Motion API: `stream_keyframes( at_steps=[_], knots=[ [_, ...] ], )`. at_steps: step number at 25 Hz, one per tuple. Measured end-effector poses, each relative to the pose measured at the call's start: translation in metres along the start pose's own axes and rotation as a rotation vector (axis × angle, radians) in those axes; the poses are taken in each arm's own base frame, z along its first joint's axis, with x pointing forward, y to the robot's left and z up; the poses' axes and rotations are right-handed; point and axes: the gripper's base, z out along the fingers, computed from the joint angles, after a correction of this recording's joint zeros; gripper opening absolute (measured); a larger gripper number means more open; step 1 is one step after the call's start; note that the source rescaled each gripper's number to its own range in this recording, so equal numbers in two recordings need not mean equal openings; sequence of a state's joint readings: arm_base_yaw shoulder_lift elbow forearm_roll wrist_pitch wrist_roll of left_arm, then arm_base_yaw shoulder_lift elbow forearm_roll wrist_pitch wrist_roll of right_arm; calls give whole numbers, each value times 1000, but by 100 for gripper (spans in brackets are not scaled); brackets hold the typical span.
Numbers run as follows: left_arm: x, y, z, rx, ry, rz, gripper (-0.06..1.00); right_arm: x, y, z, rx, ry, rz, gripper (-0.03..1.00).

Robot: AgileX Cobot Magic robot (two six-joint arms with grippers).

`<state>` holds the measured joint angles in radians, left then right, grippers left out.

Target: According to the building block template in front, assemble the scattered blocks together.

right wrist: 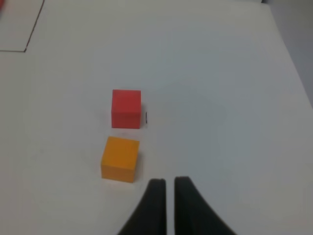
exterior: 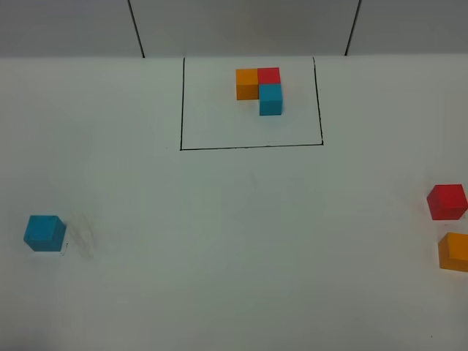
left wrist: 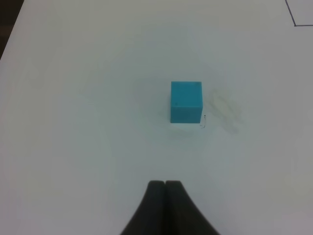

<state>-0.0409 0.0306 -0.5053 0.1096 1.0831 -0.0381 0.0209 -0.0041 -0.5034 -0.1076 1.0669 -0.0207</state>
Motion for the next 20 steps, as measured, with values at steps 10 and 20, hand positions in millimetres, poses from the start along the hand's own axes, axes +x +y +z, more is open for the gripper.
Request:
stream_keyframes(
  at_steps=[10, 20],
  knots=[
    [0, 0, 0, 0, 0, 0, 0, 0, 0, 0, 0, 0, 0, 0],
    [0, 0, 0, 0, 0, 0, 0, 0, 0, 0, 0, 0, 0, 0]
  ],
)
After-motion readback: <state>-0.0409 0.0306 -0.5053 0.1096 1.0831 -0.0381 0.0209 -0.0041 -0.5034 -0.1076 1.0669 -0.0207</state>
